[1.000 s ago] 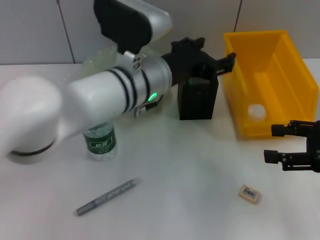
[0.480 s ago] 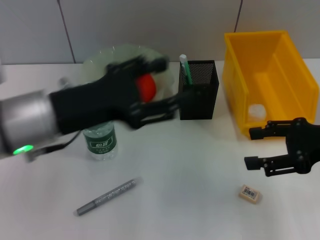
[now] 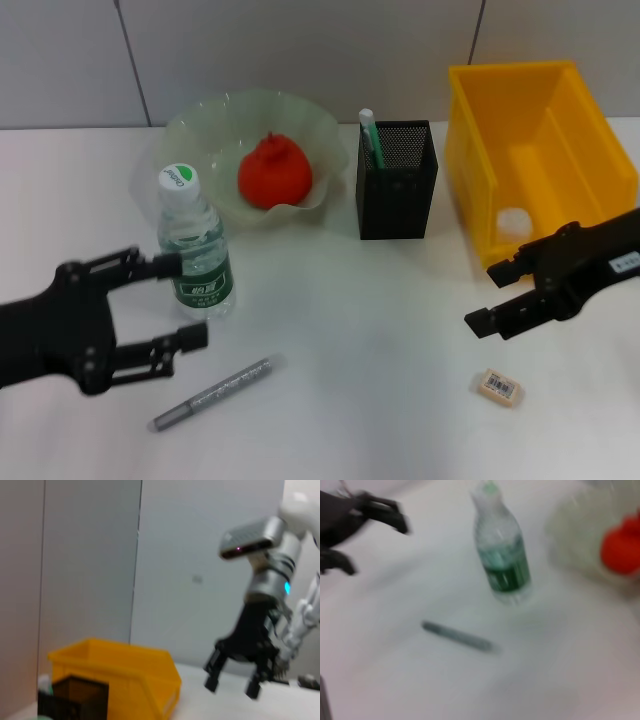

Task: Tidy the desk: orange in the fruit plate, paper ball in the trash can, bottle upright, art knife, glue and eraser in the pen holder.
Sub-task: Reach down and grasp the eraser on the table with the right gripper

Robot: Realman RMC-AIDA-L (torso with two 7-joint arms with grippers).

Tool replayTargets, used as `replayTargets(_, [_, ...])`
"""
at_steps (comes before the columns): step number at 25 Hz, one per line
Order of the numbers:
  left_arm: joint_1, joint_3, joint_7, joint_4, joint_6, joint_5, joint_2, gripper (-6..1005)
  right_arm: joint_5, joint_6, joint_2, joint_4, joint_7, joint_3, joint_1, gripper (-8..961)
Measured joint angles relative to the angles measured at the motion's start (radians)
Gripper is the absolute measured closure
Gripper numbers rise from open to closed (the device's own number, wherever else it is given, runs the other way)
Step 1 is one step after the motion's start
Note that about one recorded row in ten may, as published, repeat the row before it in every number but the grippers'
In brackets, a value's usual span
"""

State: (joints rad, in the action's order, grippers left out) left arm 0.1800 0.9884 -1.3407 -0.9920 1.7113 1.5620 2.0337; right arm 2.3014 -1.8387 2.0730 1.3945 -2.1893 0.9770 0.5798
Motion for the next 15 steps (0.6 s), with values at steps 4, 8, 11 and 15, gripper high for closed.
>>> replayTargets(4, [-0.003, -0.013, 0.055, 0.021, 0.023, 0.043, -0.014, 193, 0.183, -0.030, 0.002, -0.015, -0.191, 0.097, 0.116, 185])
replayTargets(8, [-0.006, -0.014, 0.070, 0.023, 0.027, 0.063, -0.016, 196, 0.329, -0.034, 0.004, -0.098, -0.334, 0.208, 0.227, 185])
replayTargets(11, [-0.001, -0.015, 0.071, 0.026, 0.027, 0.082, -0.013, 196, 0.384, -0.013, 0.007, -0.220, -0.383, 0.267, 0.302, 185])
replayTargets(15, [0.000, -0.026, 0.071, 0.030, 0.023, 0.086, -0.008, 195, 0.394, 0.023, 0.009, -0.274, -0.403, 0.348, 0.310, 186])
